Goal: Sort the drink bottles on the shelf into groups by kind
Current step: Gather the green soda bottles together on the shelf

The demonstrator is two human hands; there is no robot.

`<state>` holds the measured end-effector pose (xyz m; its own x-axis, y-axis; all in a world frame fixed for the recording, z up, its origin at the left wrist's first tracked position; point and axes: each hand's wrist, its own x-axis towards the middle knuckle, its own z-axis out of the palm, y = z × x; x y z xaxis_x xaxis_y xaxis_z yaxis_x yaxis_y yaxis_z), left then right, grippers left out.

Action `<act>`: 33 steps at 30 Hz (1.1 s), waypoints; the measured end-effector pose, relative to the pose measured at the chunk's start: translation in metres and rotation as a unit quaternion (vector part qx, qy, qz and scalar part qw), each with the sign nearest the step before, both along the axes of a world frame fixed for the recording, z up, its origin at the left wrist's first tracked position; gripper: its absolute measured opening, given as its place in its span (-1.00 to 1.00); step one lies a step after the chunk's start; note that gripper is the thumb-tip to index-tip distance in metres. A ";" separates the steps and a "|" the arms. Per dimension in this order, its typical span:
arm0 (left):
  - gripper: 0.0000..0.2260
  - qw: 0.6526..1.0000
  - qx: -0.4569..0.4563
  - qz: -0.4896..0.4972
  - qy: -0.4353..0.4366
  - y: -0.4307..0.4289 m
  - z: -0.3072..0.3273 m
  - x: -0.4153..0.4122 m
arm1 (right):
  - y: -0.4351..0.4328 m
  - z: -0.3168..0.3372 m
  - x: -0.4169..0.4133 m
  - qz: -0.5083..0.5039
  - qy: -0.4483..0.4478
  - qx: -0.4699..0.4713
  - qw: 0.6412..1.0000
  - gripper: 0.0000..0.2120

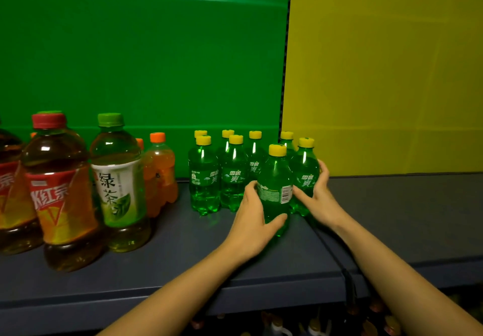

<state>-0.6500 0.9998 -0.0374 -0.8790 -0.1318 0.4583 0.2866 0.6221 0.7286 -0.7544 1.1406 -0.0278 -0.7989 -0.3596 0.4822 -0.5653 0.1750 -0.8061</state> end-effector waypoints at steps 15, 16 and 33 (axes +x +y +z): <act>-0.24 0.994 0.097 -0.022 -0.051 0.006 0.008 -0.027 | 0.007 -0.009 -0.008 0.003 0.003 -0.004 1.000 -0.14; -0.30 0.988 0.124 -0.049 -0.074 0.003 0.009 -0.025 | 0.007 -0.008 -0.007 0.002 0.006 -0.002 1.000 -0.13; -0.32 0.997 0.028 0.078 -0.008 -0.004 0.011 -0.027 | 0.015 -0.009 -0.009 -0.033 0.014 -0.001 0.999 -0.21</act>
